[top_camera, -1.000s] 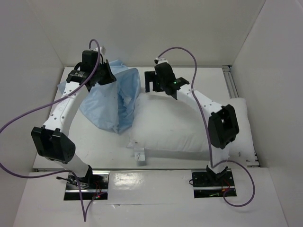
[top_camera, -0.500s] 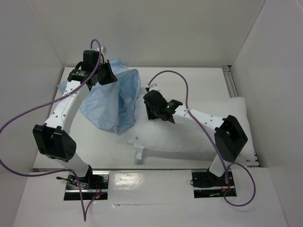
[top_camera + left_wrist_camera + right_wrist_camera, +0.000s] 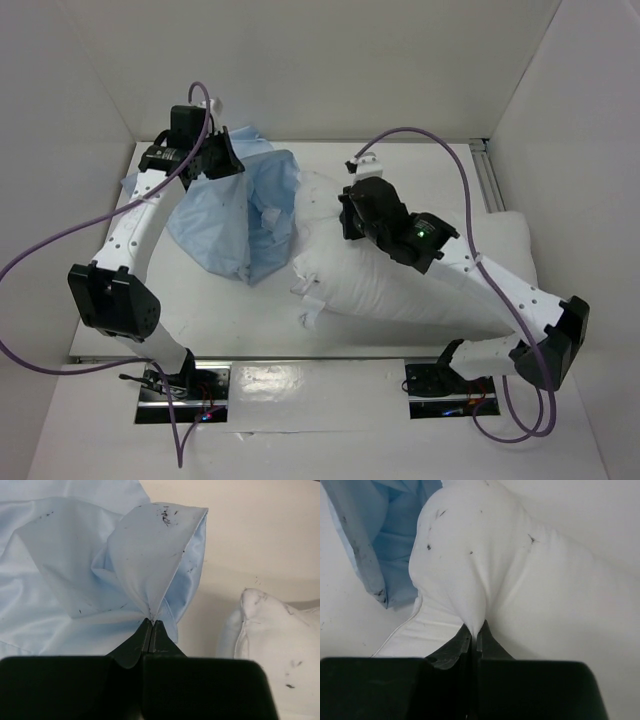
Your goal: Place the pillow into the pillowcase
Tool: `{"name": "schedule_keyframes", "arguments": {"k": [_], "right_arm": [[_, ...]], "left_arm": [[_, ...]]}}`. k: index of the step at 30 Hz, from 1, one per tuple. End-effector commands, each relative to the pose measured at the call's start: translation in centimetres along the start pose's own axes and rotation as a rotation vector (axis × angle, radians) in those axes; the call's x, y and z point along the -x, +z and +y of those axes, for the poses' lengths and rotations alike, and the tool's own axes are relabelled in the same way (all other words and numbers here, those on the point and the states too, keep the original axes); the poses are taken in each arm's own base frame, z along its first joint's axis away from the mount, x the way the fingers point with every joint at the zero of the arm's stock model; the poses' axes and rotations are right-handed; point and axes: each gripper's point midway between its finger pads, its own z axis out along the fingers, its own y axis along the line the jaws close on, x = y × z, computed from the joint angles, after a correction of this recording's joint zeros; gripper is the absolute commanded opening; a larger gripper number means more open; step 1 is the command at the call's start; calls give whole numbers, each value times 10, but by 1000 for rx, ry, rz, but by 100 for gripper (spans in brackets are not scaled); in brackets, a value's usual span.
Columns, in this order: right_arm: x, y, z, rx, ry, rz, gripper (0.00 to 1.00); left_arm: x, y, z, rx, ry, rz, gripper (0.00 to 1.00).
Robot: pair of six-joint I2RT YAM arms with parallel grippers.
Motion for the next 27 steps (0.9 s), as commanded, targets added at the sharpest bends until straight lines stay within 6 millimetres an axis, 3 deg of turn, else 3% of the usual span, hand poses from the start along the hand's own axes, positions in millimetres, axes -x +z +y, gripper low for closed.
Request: {"name": "schedule_keyframes", "arguments": {"k": [1, 3, 8, 10, 14, 21, 27], "right_arm": [[37, -15, 17, 65, -7, -91, 0], [35, -16, 33, 104, -42, -83, 0], [19, 5, 56, 141, -98, -39, 0], [23, 7, 67, 173, -107, -51, 0], [20, 31, 75, 157, -152, -37, 0], [53, 60, 87, 120, -203, -100, 0], [60, 87, 93, 110, -229, -98, 0]], "left_arm": [[23, -23, -18, -68, 41, -70, 0], [21, -23, -17, -65, 48, -62, 0], [23, -31, -20, -77, 70, -64, 0], [20, -31, -21, -84, 78, -52, 0], [10, -39, -22, -106, 104, -24, 0], [-13, -57, -18, -120, 139, 3, 0], [-32, -62, -16, -123, 164, 46, 0]]}}
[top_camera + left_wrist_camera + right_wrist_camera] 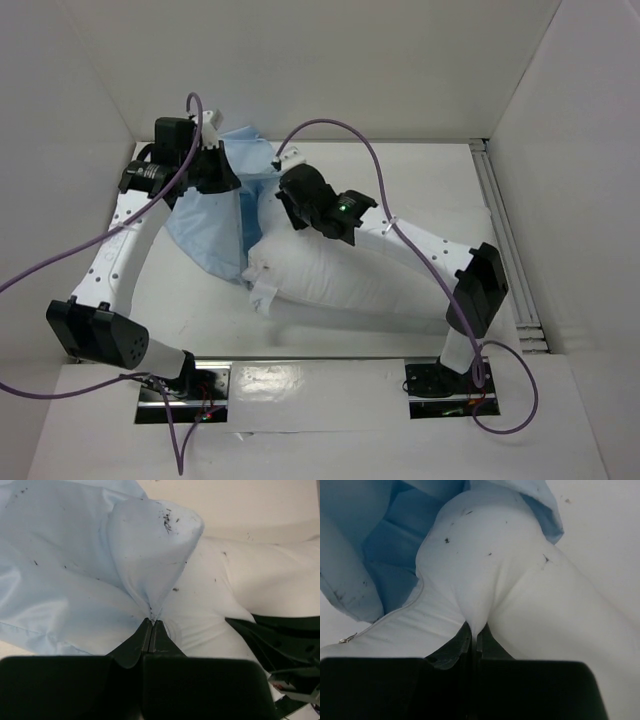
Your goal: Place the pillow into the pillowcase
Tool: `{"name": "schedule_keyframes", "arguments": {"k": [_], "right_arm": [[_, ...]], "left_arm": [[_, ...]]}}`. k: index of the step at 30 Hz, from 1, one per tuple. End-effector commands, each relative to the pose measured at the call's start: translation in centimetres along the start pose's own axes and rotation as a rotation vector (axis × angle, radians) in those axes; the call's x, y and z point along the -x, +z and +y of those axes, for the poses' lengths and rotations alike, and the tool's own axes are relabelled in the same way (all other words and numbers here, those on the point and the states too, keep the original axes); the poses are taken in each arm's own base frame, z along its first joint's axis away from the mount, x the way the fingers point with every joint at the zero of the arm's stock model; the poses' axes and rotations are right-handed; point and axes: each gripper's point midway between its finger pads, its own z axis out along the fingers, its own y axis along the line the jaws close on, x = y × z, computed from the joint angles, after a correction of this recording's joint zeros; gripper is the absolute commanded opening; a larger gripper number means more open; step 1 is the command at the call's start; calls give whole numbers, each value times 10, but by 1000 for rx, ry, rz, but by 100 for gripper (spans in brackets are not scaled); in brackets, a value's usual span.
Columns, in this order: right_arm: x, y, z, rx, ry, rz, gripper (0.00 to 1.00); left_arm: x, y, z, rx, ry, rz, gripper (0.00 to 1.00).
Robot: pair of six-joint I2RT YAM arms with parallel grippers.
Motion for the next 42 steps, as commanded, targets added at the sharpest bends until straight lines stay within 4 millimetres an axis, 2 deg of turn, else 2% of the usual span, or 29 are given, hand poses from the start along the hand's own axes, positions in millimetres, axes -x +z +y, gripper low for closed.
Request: {"name": "schedule_keyframes", "arguments": {"k": [1, 3, 4, 6, 9, 10, 12, 13, 15, 18, 23, 24, 26, 28, 29, 31, 32, 33, 35, 36, 37, 39, 40, 41, 42], "right_arm": [[70, -8, 0, 15, 37, -205, 0], [71, 0, 2, 14, 28, -204, 0], [78, 0, 1, 1, 26, -222, 0], [79, 7, -10, -50, 24, -221, 0], [66, 28, -26, -105, 14, -182, 0], [58, 37, -25, -109, 6, -159, 0], [48, 50, -32, -142, 14, -134, 0], [48, 50, -31, -141, 26, -135, 0], [41, 61, -35, -160, 41, -121, 0], [17, 81, -39, -211, 48, -67, 0], [4, 92, -43, -237, 100, -40, 0], [5, 93, -49, -247, 107, -39, 0], [3, 92, -52, -267, 127, -35, 0], [1, 93, -67, -301, 150, -30, 0], [1, 93, -66, -301, 160, -32, 0], [2, 92, -70, -299, 168, -36, 0], [4, 92, -70, -297, 180, -46, 0], [-5, 101, -67, -291, 172, -23, 0], [-10, 109, -69, -291, 195, -14, 0], [-16, 114, -72, -287, 196, 2, 0], [-18, 116, -72, -287, 206, -1, 0], [-22, 120, -69, -249, 222, 11, 0], [-26, 121, -67, -238, 220, 22, 0], [-29, 122, -65, -229, 221, 24, 0], [-29, 122, -70, -237, 226, 24, 0]], "left_arm": [[-6, -6, -4, -28, 48, 8, 0], [-8, -7, -4, -26, 45, 17, 0], [-12, -5, -2, -23, 43, 27, 0], [-14, -7, -2, -23, 43, 25, 0], [-21, -11, 1, -10, 40, 36, 0], [-27, -9, 3, -6, 36, 50, 0], [-29, -16, -1, -23, 39, 40, 0], [-33, -14, 1, -20, 36, 53, 0], [-31, -21, -6, -47, 41, 37, 0], [-38, -24, -12, -72, 44, 54, 0], [-45, -36, -24, -108, 57, 66, 0], [-43, -40, -25, -110, 60, 56, 0], [-48, -44, -25, -107, 55, 70, 0], [-48, -47, -21, -83, 56, 64, 0], [-50, -50, -20, -73, 55, 66, 0], [-50, -50, -20, -72, 37, 66, 0], [-55, -49, -31, -123, 40, 91, 0], [-55, -46, -36, -141, 35, 96, 0], [-48, -39, -48, -160, 43, 86, 0], [-52, -26, -53, -162, 54, 121, 0], [-45, -23, -57, -161, 63, 113, 22], [-52, -8, -39, -52, 70, 159, 46], [-52, -8, -33, -14, 62, 157, 65], [-54, -6, -24, 33, 48, 156, 73], [-53, -5, -7, 131, 32, 132, 80]]}}
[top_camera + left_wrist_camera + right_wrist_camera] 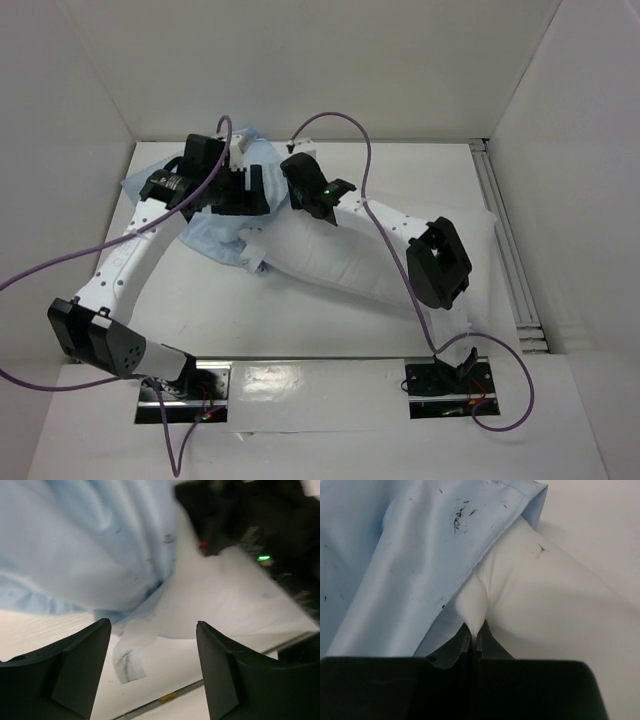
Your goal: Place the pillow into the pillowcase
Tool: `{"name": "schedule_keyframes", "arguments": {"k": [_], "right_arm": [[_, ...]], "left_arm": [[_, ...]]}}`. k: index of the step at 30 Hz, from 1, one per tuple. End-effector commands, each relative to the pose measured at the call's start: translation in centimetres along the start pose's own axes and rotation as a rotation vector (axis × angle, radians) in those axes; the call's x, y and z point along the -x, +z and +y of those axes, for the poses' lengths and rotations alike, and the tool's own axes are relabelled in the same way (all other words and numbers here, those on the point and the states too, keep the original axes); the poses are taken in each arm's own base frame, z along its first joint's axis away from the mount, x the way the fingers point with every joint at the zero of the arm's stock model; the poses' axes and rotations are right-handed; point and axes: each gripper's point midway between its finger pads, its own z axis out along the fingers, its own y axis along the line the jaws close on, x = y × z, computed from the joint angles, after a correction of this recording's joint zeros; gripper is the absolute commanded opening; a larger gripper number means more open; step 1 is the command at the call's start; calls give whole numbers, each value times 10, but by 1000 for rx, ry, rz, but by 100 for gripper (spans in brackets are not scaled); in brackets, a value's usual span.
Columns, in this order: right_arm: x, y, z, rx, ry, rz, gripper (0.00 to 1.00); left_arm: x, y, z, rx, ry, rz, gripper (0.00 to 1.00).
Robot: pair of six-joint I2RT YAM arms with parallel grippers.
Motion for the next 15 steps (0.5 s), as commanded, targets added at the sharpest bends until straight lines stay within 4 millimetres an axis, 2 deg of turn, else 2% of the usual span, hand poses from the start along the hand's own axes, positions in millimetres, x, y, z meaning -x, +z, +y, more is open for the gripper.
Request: {"name": "schedule_keyframes", "arguments": {"k": [1, 3, 6, 7, 8, 9, 10, 11, 13, 14, 15], "right_arm": [[-19, 17, -19, -42, 9, 43, 0], [-22, 18, -19, -42, 8, 45, 0], [-18, 15, -14, -11, 16, 37, 0], [-18, 15, -14, -11, 16, 37, 0], [-18, 15, -14, -11, 16, 37, 0], [-19, 15, -11, 5, 16, 43, 0], [-15, 14, -10, 8, 20, 35, 0], [-19, 17, -10, 5, 16, 43, 0], [-16, 16, -10, 6, 8, 42, 0], [-16, 16, -9, 14, 8, 44, 0], [-16, 16, -9, 14, 8, 44, 0]], "left_arm": [[-3, -9, 39, 218, -63, -58, 83], [-8, -15, 49, 271, -132, -127, 86], [-22, -24, 53, 244, -223, -248, 80], [-26, -24, 51, 213, -244, -270, 73], [-39, -13, 56, 204, -286, -281, 70], [-41, -19, 56, 195, -309, -323, 67], [-46, -17, 57, 186, -324, -338, 67], [-64, -5, 66, 205, -345, -318, 66], [-61, -4, 72, 191, -391, -368, 66], [-71, 4, 75, 190, -392, -349, 68], [-71, 7, 78, 186, -408, -359, 68]]}}
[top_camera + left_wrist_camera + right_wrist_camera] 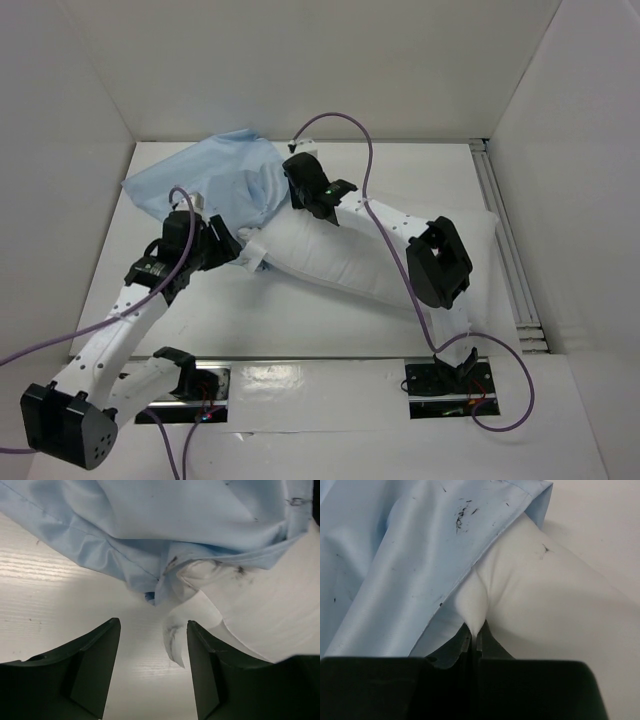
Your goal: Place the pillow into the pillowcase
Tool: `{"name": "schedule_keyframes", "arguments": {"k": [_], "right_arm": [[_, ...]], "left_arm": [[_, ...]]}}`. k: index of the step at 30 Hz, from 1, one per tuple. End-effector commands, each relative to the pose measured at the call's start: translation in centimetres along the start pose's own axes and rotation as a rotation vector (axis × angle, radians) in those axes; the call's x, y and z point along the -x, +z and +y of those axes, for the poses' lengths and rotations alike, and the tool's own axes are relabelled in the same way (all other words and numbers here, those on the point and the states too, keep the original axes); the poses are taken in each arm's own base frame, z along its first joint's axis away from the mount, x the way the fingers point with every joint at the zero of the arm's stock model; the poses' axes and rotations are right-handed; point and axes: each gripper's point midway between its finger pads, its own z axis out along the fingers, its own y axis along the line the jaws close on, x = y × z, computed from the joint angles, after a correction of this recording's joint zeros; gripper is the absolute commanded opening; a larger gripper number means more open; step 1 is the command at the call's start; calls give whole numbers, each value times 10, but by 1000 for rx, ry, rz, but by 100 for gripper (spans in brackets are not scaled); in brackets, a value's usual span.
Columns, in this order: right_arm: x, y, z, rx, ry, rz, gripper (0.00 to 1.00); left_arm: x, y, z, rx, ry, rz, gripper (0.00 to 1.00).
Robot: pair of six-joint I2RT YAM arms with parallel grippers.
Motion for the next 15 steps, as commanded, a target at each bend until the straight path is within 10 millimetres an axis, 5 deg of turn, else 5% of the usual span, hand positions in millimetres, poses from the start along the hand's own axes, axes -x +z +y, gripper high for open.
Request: {"name": "schedule_keyframes", "arguments": {"k": [1, 15], "right_arm": [[-18, 9, -6, -7, -18, 52, 0], [-17, 8, -8, -18, -31, 58, 0]], "left_arm": [[27, 15, -10, -73, -101, -134, 69], [20, 60, -8, -163, -160, -53, 55]]}}
